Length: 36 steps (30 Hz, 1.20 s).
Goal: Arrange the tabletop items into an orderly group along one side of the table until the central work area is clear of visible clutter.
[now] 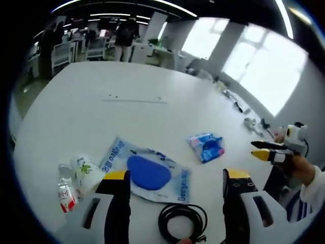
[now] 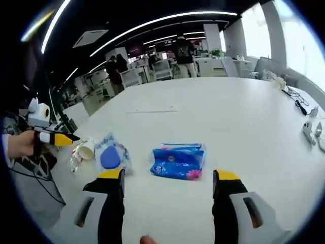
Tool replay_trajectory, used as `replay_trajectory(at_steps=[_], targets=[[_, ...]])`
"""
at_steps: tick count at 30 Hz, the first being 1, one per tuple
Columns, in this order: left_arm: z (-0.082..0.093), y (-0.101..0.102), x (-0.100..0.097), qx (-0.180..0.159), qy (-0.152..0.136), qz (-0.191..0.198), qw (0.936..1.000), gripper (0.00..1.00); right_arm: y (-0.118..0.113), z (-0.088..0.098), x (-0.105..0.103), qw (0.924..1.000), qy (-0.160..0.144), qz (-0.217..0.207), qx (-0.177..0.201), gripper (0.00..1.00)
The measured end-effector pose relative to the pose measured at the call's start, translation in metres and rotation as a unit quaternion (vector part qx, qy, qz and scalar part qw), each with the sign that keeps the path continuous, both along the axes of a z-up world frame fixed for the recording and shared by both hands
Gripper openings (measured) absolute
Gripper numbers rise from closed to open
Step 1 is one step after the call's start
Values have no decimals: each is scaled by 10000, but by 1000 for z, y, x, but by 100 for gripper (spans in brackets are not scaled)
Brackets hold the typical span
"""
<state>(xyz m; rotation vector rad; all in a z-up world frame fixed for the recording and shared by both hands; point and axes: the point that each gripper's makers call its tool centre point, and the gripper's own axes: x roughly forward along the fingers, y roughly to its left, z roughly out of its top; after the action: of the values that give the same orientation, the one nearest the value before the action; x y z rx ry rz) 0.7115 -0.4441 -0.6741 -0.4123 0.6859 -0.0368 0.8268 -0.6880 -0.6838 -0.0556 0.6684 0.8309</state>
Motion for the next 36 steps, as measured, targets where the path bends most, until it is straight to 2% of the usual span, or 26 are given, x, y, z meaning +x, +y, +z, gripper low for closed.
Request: replay_trajectory(at_steps=[4, 6, 13, 14, 20, 27, 36], targets=[[4, -2, -5, -19, -63, -32, 10000, 70, -1, 8, -6, 10000, -49, 0, 6, 68], [-1, -1, -10, -1, -36, -53, 10000, 68, -1, 5, -6, 10000, -56, -19, 40, 68], [-21, -6, -31, -131, 139, -26, 9998, 68, 6, -2, -33, 9998, 66, 115, 121, 68], [-23, -9, -34, -156, 168, -39, 9997, 68, 5, -6, -32, 9998, 91, 131, 114, 68], [-29, -18, -47, -186, 246, -16, 9995, 67, 9, -15, -39, 9994, 226, 218, 116, 68], [-37, -21, -64, -122, 321, 35, 9994, 63, 21, -17, -60, 9987, 307, 367, 183, 66], [-44, -17, -71, -249, 383, 195, 9988, 64, 28, -23, -63, 9980, 389, 473, 157, 66]])
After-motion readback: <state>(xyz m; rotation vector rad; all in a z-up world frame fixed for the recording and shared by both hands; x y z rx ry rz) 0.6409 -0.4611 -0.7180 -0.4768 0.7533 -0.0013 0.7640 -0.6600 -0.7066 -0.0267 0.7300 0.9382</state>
